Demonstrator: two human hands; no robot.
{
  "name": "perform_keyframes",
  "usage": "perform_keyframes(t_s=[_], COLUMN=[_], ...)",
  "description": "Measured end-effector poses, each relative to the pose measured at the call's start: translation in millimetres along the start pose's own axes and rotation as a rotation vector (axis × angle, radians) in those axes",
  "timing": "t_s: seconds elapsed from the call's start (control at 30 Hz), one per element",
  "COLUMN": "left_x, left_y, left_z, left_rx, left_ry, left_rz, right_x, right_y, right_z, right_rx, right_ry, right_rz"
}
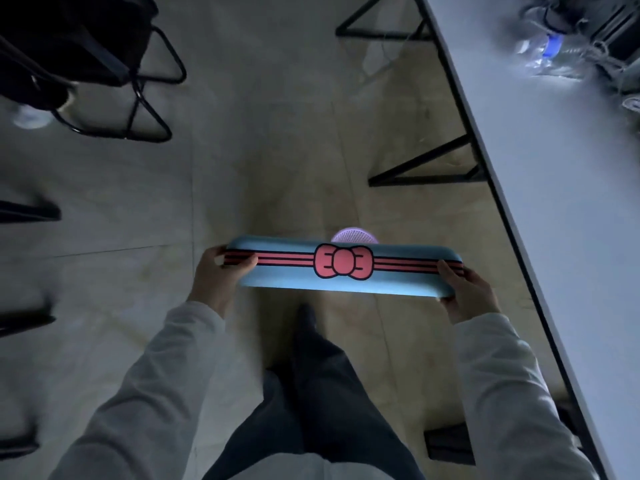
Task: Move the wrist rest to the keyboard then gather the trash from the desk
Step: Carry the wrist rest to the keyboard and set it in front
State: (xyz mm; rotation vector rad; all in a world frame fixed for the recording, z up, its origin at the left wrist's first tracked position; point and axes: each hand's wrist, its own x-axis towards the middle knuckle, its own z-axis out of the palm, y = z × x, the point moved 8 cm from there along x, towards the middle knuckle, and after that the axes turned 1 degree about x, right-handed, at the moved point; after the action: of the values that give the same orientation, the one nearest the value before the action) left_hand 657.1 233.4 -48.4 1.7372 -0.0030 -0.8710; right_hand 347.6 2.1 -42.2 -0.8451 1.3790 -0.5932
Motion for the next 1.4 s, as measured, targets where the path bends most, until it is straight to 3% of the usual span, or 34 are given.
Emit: perform_keyframes(t_s=[0.73,1.13,1.4], left_x=[205.0,379.4,464.5], left_y=[145.1,263.9,307.8], left_z=[-17.0,-55.1,-54.9], left_rx=[-0.018,0.018,0.092], left_ry=[0.154,0.073,-0.001], left_rz=[-0.04,-0.007,-0.02], right_x=[176.3,242.4,275.0], right_y=[-137.0,-198.4,-211.1], right_z=[225.3,385.3,433.5], right_rx=[-0.084,0.003,0.046], right_ry=[-0.132,-0.022,0.043], right_rz=[-0.031,-0.05,-0.019])
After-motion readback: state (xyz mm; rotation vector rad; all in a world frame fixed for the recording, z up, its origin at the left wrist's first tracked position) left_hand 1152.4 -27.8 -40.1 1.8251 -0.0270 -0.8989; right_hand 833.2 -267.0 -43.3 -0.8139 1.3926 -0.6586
